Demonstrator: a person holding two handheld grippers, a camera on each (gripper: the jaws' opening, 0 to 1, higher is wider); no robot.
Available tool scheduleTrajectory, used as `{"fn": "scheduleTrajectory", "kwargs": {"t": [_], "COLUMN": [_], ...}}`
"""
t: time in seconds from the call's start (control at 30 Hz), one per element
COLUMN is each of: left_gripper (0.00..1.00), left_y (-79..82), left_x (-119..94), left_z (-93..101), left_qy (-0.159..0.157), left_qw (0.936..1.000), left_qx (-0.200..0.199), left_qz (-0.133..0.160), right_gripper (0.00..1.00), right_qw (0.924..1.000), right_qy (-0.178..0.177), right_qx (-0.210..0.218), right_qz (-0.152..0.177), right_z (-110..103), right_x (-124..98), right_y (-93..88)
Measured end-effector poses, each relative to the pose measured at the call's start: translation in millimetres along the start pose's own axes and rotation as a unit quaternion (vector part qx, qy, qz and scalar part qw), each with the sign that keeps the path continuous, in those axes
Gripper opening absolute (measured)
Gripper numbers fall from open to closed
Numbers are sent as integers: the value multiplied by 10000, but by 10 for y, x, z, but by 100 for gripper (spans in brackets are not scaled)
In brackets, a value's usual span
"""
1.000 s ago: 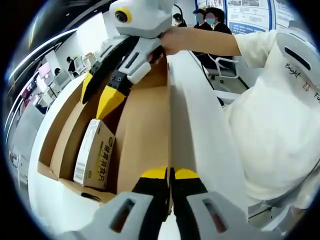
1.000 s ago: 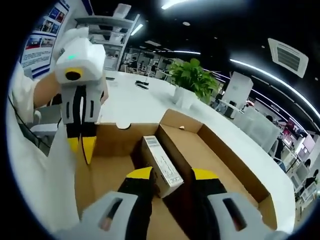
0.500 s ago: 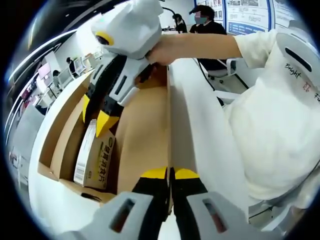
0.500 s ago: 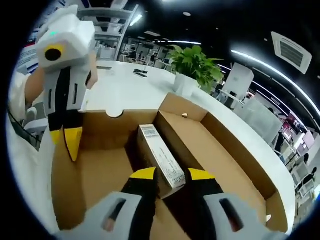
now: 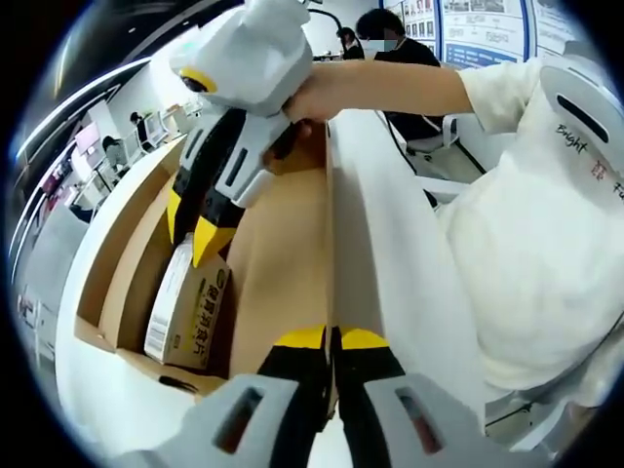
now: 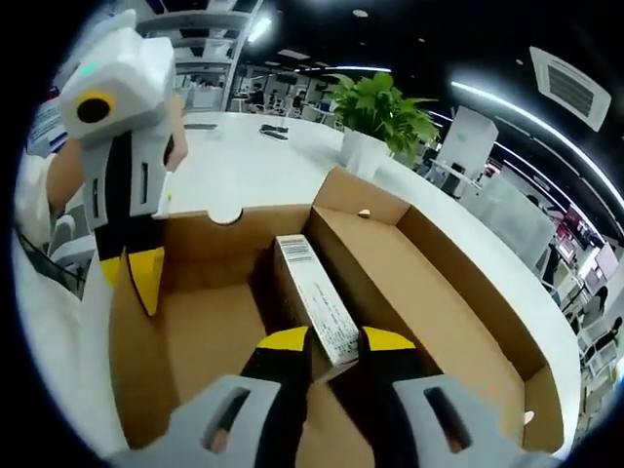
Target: Operate the shoe box by opening the lid, removing the specified soft item, and placing it in the target area until the item is outside and the box remains undamaged.
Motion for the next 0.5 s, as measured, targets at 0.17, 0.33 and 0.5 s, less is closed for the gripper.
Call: {"fn": "scheduleTrajectory", "kwargs": {"t": [0.17,0.33,0.5], "left_gripper": [1,1,1], "left_y": [-2,-2,1], "left_x": [-2,-2,1], "left_z": [4,4,7], "left_qy": [12,-8,-24], "left_qw": [10000,10000,10000], "left_qx": [5,-12,-33], "left_qz": [-1,-26,-53], "right_gripper": [16,14,7], "right_qw": [9995,9915,9755], "right_qy": [178,755,1282], "right_qx": [-216,-185,-646], "right_qz": [-175,-1044,-1665], "right_z": [-94,-118,-34], "right_x": [-78,-253,-322], "right_y": [-15,3,-21]}}
Point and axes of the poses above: the point that each gripper's makers call its tool centre point, and the gripper's own axes: x roughly forward along the fingers, z roughly to its right, y roughly out of its top, the point moved 8 cm from there along -x, roughly backward along the fingers, and after that the axes turned 10 degrees about -x, right-handed, at the moved point
